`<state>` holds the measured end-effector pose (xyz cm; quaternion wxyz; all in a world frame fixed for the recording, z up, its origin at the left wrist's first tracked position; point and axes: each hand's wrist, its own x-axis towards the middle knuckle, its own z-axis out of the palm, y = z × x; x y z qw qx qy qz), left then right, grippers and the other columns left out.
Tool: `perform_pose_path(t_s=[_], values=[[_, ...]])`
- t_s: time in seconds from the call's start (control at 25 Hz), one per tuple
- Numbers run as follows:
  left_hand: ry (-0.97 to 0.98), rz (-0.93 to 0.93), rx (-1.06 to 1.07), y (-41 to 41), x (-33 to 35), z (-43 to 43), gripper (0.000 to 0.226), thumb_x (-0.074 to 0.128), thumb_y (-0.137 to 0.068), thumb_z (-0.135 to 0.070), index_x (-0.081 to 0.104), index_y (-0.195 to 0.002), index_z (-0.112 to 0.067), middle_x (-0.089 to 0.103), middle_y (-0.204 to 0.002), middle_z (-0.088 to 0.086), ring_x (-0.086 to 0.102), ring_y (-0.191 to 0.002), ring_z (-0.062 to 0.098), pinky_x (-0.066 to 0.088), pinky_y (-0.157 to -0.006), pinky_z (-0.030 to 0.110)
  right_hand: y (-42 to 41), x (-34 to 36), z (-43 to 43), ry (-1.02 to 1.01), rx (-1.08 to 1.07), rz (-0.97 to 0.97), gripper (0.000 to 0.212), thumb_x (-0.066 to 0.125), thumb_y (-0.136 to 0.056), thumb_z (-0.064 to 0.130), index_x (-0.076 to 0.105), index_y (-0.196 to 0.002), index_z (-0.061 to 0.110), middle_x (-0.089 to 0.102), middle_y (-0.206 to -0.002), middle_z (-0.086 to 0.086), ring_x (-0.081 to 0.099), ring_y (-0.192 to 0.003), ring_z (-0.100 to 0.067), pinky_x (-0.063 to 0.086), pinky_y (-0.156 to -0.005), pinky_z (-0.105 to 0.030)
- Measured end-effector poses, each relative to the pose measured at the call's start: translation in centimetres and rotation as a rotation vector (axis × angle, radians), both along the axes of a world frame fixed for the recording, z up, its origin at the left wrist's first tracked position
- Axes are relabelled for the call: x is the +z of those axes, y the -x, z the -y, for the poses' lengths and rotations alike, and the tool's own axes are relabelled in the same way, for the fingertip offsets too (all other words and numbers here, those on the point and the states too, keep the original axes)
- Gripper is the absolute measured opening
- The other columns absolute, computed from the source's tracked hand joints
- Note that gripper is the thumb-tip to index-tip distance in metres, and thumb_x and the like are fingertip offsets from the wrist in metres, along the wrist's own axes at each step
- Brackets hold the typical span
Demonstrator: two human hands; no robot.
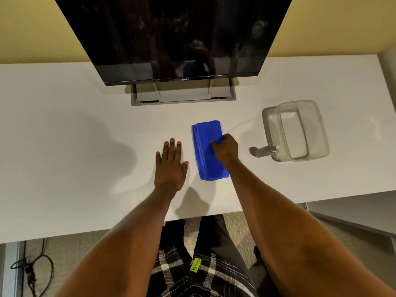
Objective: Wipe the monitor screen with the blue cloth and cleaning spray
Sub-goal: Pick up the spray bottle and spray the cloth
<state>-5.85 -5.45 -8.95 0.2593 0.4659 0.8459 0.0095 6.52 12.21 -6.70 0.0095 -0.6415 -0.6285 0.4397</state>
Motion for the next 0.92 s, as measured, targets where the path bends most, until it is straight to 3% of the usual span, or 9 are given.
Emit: perform_pose_path(t_s=[0.08,0.16,0.24,0.4,0.6,0.76,0.92], values=[[0.001,0.004,-0.001,0.0,0.1,0.0,0.07,0.022,-0.112,-0.046,-0.013,-0.166,-0.019,-0.02,-0.175,0.004,-0.016,-0.163,0.025,0.001,-0.133,0.049,0.1,0.0,0.3,0.004,0.02,-0.056,0.025,0.074,-0.093,0.029,0.059,-0.091,0.01,0.065,-0.089,-0.006,0.062,-0.081,-0.024,0.048,-0.071,-0.034],[0.008,0.007,0.002,0.0,0.1,0.0,0.07,0.021,-0.111,-0.046,-0.012,-0.166,-0.02,-0.019,-0.175,0.005,-0.015,-0.163,0.025,0.0,-0.133,0.048,0.2,0.3,0.6,-0.018,0.046,-0.121,0.028,0.077,-0.091,0.03,0.056,-0.086,0.012,0.065,-0.084,-0.006,0.062,-0.077,-0.024,0.049,-0.07,-0.036],[0.004,0.023,0.008,0.0,0.2,0.0,0.069,0.021,-0.112,-0.046,-0.011,-0.167,-0.02,-0.019,-0.175,0.004,-0.015,-0.163,0.025,-0.001,-0.133,0.048,0.3,0.7,0.9,-0.045,0.065,-0.176,0.028,0.075,-0.093,0.031,0.055,-0.091,0.013,0.066,-0.088,-0.008,0.064,-0.08,-0.025,0.052,-0.074,-0.038],[0.004,0.09,0.023,0.5,0.8,-0.3,0.066,0.022,-0.113,-0.043,-0.005,-0.168,-0.021,-0.015,-0.176,0.002,-0.013,-0.163,0.023,0.001,-0.134,0.047,0.1,1.8,1.4,-0.051,-0.027,-0.324,0.024,0.07,-0.099,0.03,0.052,-0.105,0.015,0.068,-0.099,-0.008,0.066,-0.087,-0.025,0.053,-0.074,-0.029],[0.018,0.161,0.021,1.5,2.1,-0.6,0.064,0.023,-0.113,-0.043,0.0,-0.168,-0.02,-0.008,-0.177,0.0,-0.008,-0.164,0.021,0.003,-0.133,0.044,-0.7,3.4,1.8,0.142,-0.131,-0.529,0.034,0.078,-0.092,0.035,0.06,-0.114,0.016,0.076,-0.111,-0.009,0.075,-0.098,-0.031,0.064,-0.089,-0.049],[0.0,0.15,-0.007,2.4,2.9,0.0,0.065,0.025,-0.113,-0.041,-0.001,-0.168,-0.02,-0.002,-0.178,0.001,-0.003,-0.164,0.021,0.004,-0.133,0.043,-1.6,5.4,1.8,0.325,-0.234,-0.69,0.043,0.082,-0.089,0.031,0.066,-0.126,0.014,0.076,-0.118,-0.01,0.074,-0.108,-0.037,0.062,-0.093,-0.053],[-0.059,0.072,-0.06,3.8,4.7,-0.4,0.066,0.021,-0.112,-0.045,-0.006,-0.168,-0.022,-0.007,-0.177,0.0,-0.007,-0.164,0.019,-0.002,-0.134,0.043,-2.1,7.9,1.4,0.391,-0.327,-0.856,0.037,0.075,-0.096,0.026,0.065,-0.129,0.013,0.075,-0.121,-0.014,0.072,-0.111,-0.039,0.062,-0.092,-0.053]])
